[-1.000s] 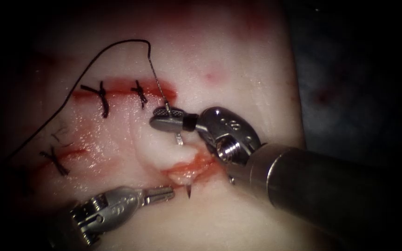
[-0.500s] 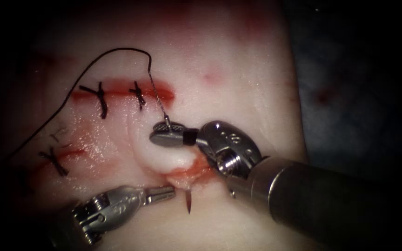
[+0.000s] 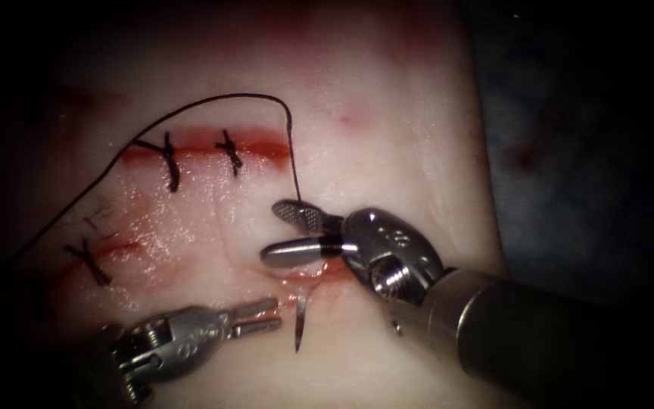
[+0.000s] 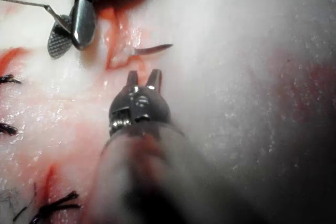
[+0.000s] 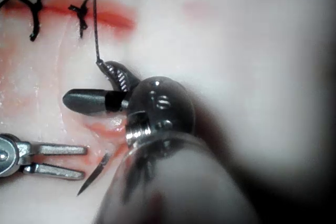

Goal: Wound Closure
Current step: Throw the needle through the skin above the incision using right driver, then grasp needle with left hand and pull the rest of the way through skin

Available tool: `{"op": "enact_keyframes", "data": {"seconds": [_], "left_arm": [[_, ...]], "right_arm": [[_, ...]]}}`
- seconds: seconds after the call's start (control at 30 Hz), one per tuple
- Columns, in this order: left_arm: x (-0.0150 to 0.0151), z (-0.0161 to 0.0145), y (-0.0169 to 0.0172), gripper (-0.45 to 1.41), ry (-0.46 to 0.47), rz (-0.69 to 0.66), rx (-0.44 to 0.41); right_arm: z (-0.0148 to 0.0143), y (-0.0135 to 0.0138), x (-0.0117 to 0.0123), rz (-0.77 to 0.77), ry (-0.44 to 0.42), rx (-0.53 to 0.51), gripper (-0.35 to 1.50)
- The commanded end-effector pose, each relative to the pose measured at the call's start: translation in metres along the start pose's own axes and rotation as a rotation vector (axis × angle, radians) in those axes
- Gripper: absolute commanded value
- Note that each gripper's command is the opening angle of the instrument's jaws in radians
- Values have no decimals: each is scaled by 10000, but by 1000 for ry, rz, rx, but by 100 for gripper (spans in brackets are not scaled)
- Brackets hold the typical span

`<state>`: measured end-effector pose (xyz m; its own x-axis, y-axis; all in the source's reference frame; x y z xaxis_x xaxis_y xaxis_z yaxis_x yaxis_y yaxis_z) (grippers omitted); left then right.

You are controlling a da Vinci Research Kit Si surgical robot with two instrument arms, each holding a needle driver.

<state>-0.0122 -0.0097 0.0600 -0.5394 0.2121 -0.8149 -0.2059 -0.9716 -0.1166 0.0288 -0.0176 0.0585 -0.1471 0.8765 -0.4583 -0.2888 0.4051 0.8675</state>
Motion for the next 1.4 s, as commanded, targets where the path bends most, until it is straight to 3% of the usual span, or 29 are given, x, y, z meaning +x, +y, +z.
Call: {"op": "enact_keyframes", "data": {"seconds": [0.03, 0.17, 0.37, 0.67, 0.93, 1.2, 1.27, 1.3, 1.33, 1.37, 1.4], "left_arm": [[-2, 7, -3, 16, 5, 18, -1], [0, 7, -13, 36, 48, 101, 17], [7, 20, -13, 43, 89, 244, 3], [20, 29, -28, 46, 143, 335, -39], [14, 40, -39, 21, 142, 419, -72], [12, 46, -44, -1, 155, 451, -91], [13, 47, -45, -16, 158, 450, -93], [14, 48, -47, -45, 162, 450, -96], [14, 48, -49, -45, 163, 450, -97], [14, 47, -52, -45, 168, 450, -101], [14, 47, -53, -45, 170, 450, -103]], "right_arm": [[5, 11, 6, -15, 7, -4, 123], [-12, 32, 35, -67, 18, -9, 128], [-43, 53, 59, -78, 30, -25, 130], [-71, 68, 65, -99, 14, -6, 111], [-72, 67, 54, -110, 17, -4, 95], [-71, 70, 44, -128, 23, -11, 91], [-71, 71, 43, -147, 25, -14, 83], [-72, 71, 43, -188, 25, -16, 63], [-72, 71, 44, -211, 26, -17, 48], [-72, 70, 44, -275, 27, -26, 16], [-73, 69, 44, -316, 31, -33, 2]]}}
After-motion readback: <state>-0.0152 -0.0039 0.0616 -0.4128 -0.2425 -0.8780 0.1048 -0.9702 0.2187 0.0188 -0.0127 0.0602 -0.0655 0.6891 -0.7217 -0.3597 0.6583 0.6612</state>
